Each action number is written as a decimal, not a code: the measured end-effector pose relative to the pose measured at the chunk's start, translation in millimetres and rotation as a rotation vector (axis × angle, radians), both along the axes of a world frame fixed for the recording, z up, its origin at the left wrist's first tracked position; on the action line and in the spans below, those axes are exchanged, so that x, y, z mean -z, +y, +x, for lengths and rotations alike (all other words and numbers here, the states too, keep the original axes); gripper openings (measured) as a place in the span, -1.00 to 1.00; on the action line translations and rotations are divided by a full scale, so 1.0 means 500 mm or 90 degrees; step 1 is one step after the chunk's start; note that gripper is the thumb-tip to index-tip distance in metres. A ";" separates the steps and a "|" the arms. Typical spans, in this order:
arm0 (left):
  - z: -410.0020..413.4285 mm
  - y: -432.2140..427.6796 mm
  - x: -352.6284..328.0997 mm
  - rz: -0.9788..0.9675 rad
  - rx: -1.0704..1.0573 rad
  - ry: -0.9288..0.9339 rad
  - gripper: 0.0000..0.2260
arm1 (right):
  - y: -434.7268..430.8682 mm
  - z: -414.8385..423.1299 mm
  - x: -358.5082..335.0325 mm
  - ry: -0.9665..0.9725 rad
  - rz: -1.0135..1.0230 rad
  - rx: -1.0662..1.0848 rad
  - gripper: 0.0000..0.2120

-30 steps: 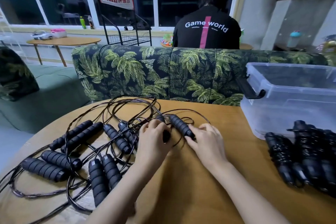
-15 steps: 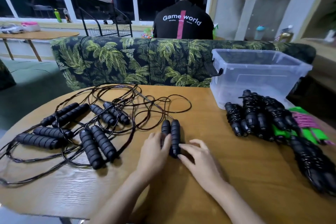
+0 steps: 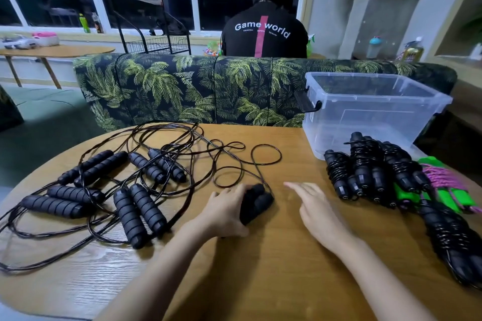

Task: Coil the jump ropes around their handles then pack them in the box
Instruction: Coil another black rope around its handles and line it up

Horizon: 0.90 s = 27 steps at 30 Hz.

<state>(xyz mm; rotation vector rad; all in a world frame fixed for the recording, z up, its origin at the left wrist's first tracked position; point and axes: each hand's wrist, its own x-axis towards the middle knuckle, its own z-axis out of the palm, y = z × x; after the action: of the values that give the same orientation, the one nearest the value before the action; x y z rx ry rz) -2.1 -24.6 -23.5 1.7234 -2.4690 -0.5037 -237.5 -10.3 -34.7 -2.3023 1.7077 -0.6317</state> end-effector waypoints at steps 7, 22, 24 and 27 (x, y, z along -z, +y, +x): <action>0.065 0.017 -0.011 0.007 0.211 -0.101 -0.13 | -0.031 0.004 0.005 0.265 0.010 -0.274 -0.28; 0.035 0.000 -0.005 0.028 0.202 -0.043 -0.24 | -0.019 -0.083 0.039 0.149 -0.203 -0.089 -0.59; 0.040 0.000 -0.006 0.040 0.212 -0.050 -0.22 | -0.023 -0.080 0.040 0.171 -0.193 -0.118 -0.57; 0.045 -0.006 -0.003 0.060 0.218 -0.026 -0.21 | -0.030 -0.075 0.039 0.171 -0.157 -0.132 -0.56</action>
<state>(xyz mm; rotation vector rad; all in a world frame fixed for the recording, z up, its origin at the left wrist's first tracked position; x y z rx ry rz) 20.4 -27.5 -22.1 1.3510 -2.8274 -0.6278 -275.1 -25.4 -54.2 -2.8026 1.5359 -0.5373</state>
